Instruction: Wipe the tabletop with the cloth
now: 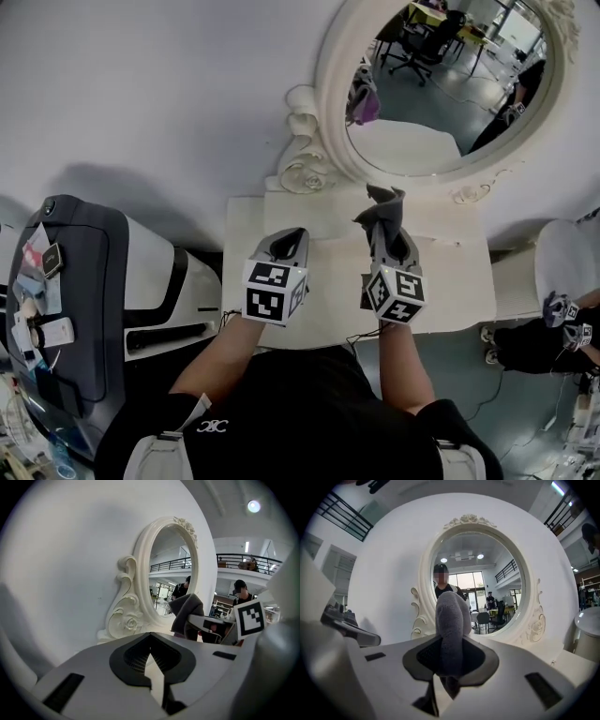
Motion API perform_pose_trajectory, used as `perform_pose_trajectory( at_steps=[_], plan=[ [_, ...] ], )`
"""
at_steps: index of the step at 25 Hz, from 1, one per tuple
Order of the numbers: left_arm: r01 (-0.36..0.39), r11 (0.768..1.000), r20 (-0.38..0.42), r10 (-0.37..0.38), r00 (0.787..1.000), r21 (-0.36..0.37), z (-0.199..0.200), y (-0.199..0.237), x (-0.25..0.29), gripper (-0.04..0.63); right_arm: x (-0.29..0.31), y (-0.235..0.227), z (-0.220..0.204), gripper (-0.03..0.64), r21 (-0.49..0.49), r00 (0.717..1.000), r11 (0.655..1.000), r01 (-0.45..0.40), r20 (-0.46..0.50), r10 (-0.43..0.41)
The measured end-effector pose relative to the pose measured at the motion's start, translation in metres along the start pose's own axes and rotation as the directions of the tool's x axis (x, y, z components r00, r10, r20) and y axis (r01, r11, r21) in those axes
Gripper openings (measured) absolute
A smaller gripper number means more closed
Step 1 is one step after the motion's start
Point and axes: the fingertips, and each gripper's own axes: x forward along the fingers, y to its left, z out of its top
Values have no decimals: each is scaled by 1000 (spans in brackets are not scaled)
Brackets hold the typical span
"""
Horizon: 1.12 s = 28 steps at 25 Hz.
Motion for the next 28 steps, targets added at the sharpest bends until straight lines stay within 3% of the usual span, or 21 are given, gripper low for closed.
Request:
perform_pose_trajectory(
  at_steps=[3,9,28],
  plan=[
    [11,1000,39,-12,999,16,20,-17,8,6,-16,3,18,81,-8,999,1000,-23,27,23],
    [11,999,42,-14,999,53,42,-36,19,6,-24,-6,36,81,0,998,999,-49,25,49],
    [-70,996,55,67,996,51,50,-32,40,6,9,-13,36,81,23,987,987,-161,-11,161]
  ],
)
